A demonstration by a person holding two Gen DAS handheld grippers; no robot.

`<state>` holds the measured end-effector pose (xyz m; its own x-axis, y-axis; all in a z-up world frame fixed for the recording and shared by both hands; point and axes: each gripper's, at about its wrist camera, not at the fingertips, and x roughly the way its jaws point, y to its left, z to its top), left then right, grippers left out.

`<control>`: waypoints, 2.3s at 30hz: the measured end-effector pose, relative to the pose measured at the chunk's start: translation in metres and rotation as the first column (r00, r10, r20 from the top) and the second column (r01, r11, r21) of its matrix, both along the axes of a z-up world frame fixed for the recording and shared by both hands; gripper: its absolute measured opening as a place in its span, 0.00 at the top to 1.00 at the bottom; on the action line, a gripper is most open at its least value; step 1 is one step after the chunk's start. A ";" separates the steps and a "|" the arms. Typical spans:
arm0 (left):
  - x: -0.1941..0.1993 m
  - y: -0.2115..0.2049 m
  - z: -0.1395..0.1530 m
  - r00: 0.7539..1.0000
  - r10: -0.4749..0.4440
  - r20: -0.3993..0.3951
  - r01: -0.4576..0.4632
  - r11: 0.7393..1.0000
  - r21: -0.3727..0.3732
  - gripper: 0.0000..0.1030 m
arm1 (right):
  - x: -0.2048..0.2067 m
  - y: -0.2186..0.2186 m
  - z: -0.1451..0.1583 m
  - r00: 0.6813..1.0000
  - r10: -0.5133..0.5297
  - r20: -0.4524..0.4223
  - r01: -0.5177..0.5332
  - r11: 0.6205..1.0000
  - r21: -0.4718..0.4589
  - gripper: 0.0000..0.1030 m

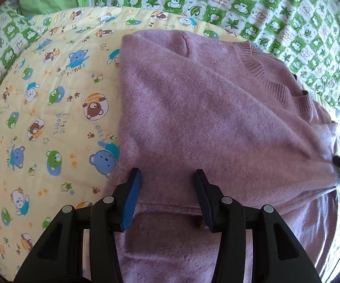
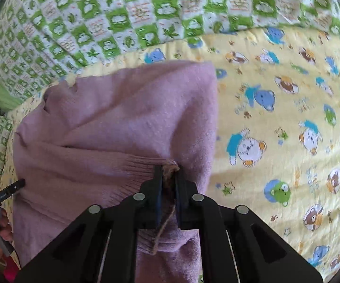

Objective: Fold small clothes

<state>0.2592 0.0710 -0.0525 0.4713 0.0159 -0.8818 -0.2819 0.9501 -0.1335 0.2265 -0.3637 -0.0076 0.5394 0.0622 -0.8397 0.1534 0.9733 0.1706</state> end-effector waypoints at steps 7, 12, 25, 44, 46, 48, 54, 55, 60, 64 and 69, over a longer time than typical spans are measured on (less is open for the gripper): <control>-0.038 0.003 0.016 1.000 -0.003 -0.002 0.003 1.000 0.004 0.52 | -0.035 0.008 0.034 0.995 -0.060 0.075 0.060 0.998 -0.007 0.64; -0.081 0.009 0.023 1.000 0.004 -0.014 -0.004 1.000 -0.029 0.48 | -0.077 0.015 0.043 0.996 -0.058 0.068 0.058 0.998 0.004 0.56; -0.201 0.013 0.011 0.994 -0.013 -0.111 0.002 0.995 -0.099 0.38 | -0.185 0.038 0.024 0.997 -0.076 -0.006 0.077 0.996 0.042 0.56; -0.309 -0.003 -0.005 0.984 -0.093 -0.149 0.053 0.967 -0.251 0.27 | -0.318 0.044 -0.006 0.993 -0.102 -0.053 0.111 0.970 0.218 0.51; -0.314 -0.004 -0.007 0.984 -0.098 -0.148 0.054 0.959 -0.279 0.26 | -0.326 0.045 -0.011 0.993 -0.100 -0.066 0.113 0.964 0.242 0.51; -0.319 -0.007 -0.009 0.985 -0.101 -0.142 0.053 0.950 -0.306 0.26 | -0.331 0.047 -0.015 0.993 -0.096 -0.073 0.111 0.960 0.256 0.51; -0.322 -0.011 -0.012 0.987 -0.112 -0.117 0.057 0.917 -0.395 0.30 | -0.340 0.055 -0.023 0.994 -0.061 -0.090 0.087 0.943 0.321 0.51; -0.321 -0.012 -0.013 0.987 -0.112 -0.112 0.056 0.907 -0.418 0.34 | -0.342 0.056 -0.024 0.994 -0.055 -0.091 0.082 0.940 0.332 0.51; -0.320 -0.012 -0.017 0.986 -0.131 -0.099 0.075 0.894 -0.441 0.67 | -0.349 0.048 -0.036 0.993 -0.085 -0.082 0.113 0.878 0.465 0.51; -0.324 -0.014 -0.024 0.985 -0.139 -0.102 0.074 0.876 -0.477 0.91 | -0.353 0.048 -0.040 0.995 -0.061 -0.076 0.091 0.859 0.505 0.51; -0.330 -0.019 -0.018 0.987 -0.140 -0.073 0.092 0.885 -0.456 0.93 | -0.359 0.059 -0.047 0.993 0.005 -0.122 0.051 0.889 0.455 0.93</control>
